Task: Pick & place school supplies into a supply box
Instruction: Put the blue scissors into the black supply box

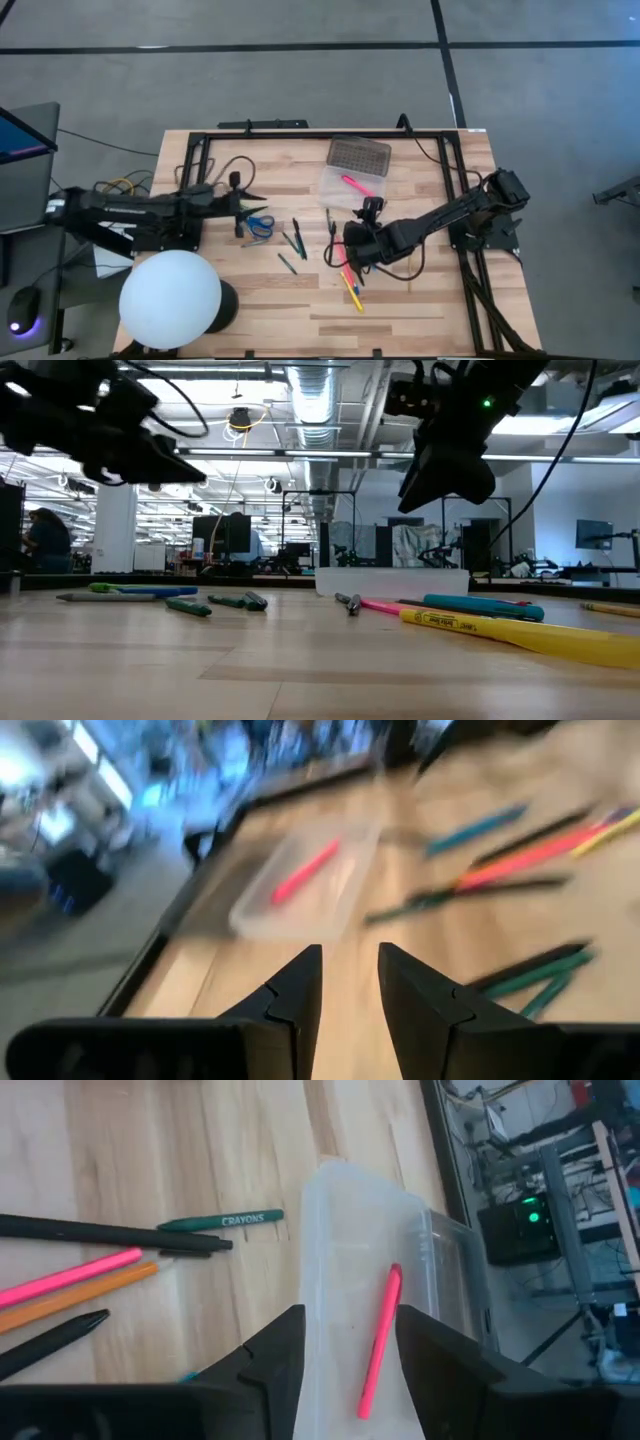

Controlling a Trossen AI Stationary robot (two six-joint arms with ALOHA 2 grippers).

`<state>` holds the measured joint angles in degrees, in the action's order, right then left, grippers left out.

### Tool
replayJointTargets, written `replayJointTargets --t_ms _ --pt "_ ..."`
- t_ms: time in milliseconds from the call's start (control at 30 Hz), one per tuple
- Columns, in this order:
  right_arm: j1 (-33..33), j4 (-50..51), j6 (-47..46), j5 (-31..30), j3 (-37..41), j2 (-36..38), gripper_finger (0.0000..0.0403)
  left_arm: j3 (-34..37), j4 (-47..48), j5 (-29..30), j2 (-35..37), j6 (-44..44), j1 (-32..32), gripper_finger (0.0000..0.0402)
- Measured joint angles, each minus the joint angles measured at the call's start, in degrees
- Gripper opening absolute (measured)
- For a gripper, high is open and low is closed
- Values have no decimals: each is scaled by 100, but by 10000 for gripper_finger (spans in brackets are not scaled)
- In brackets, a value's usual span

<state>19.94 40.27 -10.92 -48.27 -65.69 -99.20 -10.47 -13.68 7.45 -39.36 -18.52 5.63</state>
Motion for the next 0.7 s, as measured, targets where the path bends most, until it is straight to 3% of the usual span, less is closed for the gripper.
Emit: replayJointTargets --t_ms 167,433,700 --pt "13 26 26 14 0 0 153 -904 1053 654 -1335 26 71 96" --pt "425 327 -312 23 84 7 146 -2209 3069 -603 -2902 192 175 96" --pt "983 379 -959 18 409 7 142 -2618 4001 -669 -3931 229 175 96"
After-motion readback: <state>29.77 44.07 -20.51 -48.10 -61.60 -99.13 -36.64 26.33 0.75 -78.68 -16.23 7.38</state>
